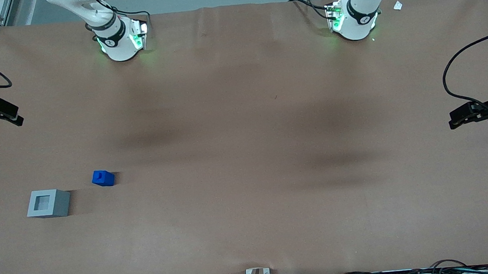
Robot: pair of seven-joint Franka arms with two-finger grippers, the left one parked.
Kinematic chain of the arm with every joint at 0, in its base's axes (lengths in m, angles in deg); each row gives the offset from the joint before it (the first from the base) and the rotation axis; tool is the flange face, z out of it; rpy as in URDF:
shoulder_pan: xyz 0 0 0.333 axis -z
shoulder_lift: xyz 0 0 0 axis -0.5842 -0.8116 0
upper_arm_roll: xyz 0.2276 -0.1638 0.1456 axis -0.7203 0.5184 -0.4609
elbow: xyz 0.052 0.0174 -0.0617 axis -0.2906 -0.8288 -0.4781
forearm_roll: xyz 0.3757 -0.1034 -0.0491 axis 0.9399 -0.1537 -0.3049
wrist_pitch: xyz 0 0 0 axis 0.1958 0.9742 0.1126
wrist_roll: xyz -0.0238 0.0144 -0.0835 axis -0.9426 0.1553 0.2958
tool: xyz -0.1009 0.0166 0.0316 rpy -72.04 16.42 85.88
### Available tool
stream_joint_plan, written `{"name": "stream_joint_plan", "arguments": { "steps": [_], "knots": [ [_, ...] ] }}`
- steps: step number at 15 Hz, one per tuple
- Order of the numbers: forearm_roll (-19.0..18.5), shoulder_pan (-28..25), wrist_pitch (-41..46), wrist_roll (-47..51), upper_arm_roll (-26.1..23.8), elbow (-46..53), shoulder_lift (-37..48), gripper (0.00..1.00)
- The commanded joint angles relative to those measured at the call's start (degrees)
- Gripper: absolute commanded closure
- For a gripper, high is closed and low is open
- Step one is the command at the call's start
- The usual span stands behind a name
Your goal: Insert blue part into gray base with right arm
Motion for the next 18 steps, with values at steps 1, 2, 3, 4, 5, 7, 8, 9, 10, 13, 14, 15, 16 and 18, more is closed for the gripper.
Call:
{"name": "stream_joint_plan", "arguments": {
  "steps": [1, 2, 3, 4, 5, 7, 8, 9, 10, 13, 14, 15, 16, 18],
  "knots": [
    [-0.5, 0.0, 0.6, 0.0, -0.2, 1.0, -0.5, 0.00],
    [-0.7, 0.0, 0.7, 0.0, -0.2, 1.1, -0.4, 0.00],
    [-0.7, 0.0, 0.8, 0.0, -0.2, 1.1, -0.4, 0.00],
    [-0.7, 0.0, 0.9, 0.0, -0.2, 1.1, -0.4, 0.00],
    [-0.9, 0.2, 1.0, 0.0, -0.2, 1.1, -0.4, 0.00],
    [-0.5, 0.5, 0.9, 0.0, -0.1, 1.2, -0.6, 0.00],
    [-0.6, 0.1, 0.4, 0.0, -0.2, 1.2, -0.6, 0.00],
    [-0.8, 0.0, 0.2, 0.1, -0.2, 1.3, -0.6, 0.00],
    [-0.5, 0.1, -0.1, 0.6, -0.2, 1.1, -0.7, 0.00],
    [0.1, 0.2, -1.3, 0.6, -0.3, 0.8, -0.6, 0.00],
    [0.2, 0.2, -1.5, 0.6, -0.3, 0.8, -0.6, 0.00],
    [0.2, 0.2, -1.7, 0.6, -0.3, 0.8, -0.6, 0.00],
    [0.0, 0.3, -2.2, 0.5, -0.2, 1.0, -0.6, 0.00],
    [-0.5, 0.1, -3.8, 0.6, -0.2, 0.9, -0.6, 0.00]
  ]
}}
